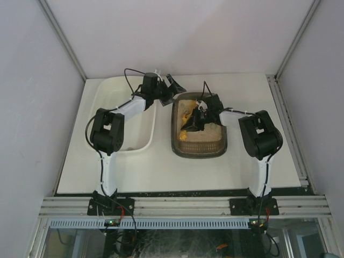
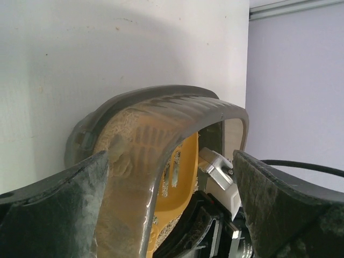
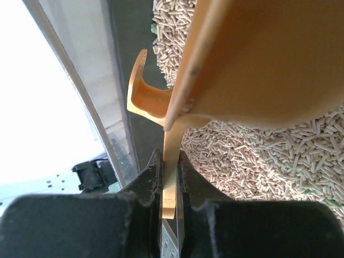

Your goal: Clean the litter box

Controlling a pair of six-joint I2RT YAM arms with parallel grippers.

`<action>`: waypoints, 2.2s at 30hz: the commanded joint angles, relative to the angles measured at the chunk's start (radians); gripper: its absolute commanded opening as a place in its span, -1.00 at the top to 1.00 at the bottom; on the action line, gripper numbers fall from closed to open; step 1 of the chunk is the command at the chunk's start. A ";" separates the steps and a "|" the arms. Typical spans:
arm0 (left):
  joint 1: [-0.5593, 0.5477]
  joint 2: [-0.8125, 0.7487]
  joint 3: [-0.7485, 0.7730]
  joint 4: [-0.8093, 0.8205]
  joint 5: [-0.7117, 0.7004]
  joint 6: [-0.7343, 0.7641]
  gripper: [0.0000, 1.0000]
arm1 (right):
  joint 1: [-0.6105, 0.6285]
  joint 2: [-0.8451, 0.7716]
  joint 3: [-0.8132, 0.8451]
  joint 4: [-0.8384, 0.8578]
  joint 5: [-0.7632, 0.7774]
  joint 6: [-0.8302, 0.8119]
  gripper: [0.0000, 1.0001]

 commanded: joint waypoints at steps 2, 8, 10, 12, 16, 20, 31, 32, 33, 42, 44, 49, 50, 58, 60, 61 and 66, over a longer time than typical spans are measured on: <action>-0.009 -0.052 -0.042 0.044 0.058 0.010 -0.99 | -0.014 0.010 -0.084 0.357 -0.211 0.102 1.00; -0.008 -0.093 -0.075 0.040 0.056 0.046 -0.99 | -0.020 0.013 -0.103 0.420 -0.258 0.088 1.00; -0.007 -0.106 -0.082 0.032 0.066 0.044 -1.00 | -0.019 0.031 -0.103 0.458 -0.287 0.096 1.00; -0.008 -0.120 -0.094 0.031 0.072 0.044 -0.99 | -0.017 0.047 -0.103 0.482 -0.304 0.091 1.00; -0.006 -0.150 -0.117 0.031 0.071 0.063 -0.99 | -0.021 0.061 -0.108 0.471 -0.295 0.055 1.00; -0.003 -0.165 -0.135 0.031 0.074 0.069 -0.99 | -0.033 0.048 -0.135 0.450 -0.275 0.049 1.00; 0.005 -0.189 -0.148 0.012 0.087 0.064 -1.00 | -0.085 -0.134 -0.320 0.424 -0.228 0.017 1.00; 0.005 -0.190 -0.151 0.012 0.085 0.065 -0.99 | -0.088 -0.146 -0.332 0.422 -0.228 0.009 1.00; 0.005 -0.192 -0.153 0.009 0.085 0.066 -0.99 | -0.091 -0.157 -0.342 0.416 -0.227 0.004 1.00; 0.018 -0.223 -0.139 -0.068 0.084 0.132 -0.99 | -0.126 -0.239 -0.453 0.506 -0.291 0.033 1.00; 0.027 -0.248 -0.139 -0.102 0.071 0.165 -0.99 | -0.138 -0.257 -0.490 0.615 -0.319 0.083 1.00; 0.054 -0.336 -0.184 -0.146 -0.001 0.256 -0.99 | -0.149 -0.274 -0.533 0.832 -0.363 0.205 1.00; 0.062 -0.351 -0.191 -0.156 -0.010 0.265 -1.00 | -0.149 -0.269 -0.533 0.871 -0.368 0.230 1.00; 0.102 -0.418 -0.235 -0.222 -0.052 0.335 -0.99 | -0.153 -0.141 -0.520 1.218 -0.372 0.475 1.00; 0.110 -0.426 -0.241 -0.225 -0.063 0.337 -0.99 | -0.156 -0.092 -0.513 1.324 -0.375 0.559 1.00; 0.113 -0.429 -0.243 -0.225 -0.067 0.336 -1.00 | -0.159 -0.068 -0.509 1.375 -0.374 0.594 1.00; 0.115 -0.433 -0.258 -0.225 -0.081 0.329 -0.99 | -0.161 0.006 -0.496 1.496 -0.370 0.676 1.00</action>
